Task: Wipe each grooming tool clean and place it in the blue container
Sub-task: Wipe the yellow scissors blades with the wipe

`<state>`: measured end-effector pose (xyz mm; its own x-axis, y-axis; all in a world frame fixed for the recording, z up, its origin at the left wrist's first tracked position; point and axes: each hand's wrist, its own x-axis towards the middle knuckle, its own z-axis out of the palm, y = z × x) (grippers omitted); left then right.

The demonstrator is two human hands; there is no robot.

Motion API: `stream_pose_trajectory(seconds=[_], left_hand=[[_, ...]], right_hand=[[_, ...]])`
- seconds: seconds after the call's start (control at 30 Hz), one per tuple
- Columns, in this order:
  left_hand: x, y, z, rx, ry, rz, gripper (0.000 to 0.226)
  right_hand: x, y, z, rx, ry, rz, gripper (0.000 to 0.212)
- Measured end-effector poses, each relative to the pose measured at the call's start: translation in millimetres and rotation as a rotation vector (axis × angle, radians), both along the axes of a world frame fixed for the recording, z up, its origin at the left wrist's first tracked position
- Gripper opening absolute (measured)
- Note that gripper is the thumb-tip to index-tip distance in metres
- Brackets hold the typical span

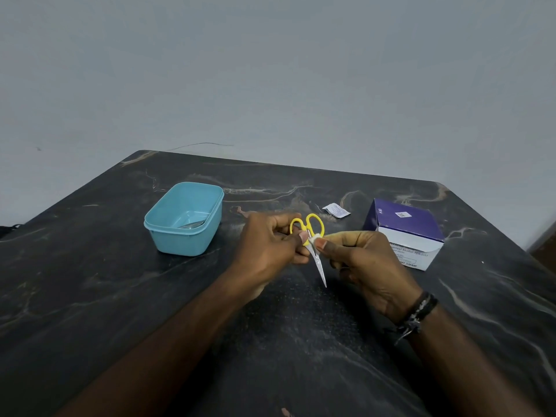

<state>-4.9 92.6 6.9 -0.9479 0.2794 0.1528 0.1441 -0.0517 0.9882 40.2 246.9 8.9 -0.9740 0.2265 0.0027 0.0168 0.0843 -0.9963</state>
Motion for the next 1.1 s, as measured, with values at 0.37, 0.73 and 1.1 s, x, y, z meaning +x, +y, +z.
stream_pose_trajectory(seconds=[0.37,0.73,1.1], left_hand=[[1.8,0.1,1.2,-0.038,-0.027,-0.070,0.021],[-12.5,-35.5,44.8,0.275,-0.135,0.109,0.035],[-37.1,-133.8,72.4,0.067,0.213,0.834,0.011]], right_hand=[[-4.5,6.5,-0.4,-0.072,0.092,-0.152,0.018],[0.9,4.3,5.9,-0.137,0.174,-0.209,0.012],[-1.1,0.9,6.1,-0.151,0.153,-0.192,0.014]])
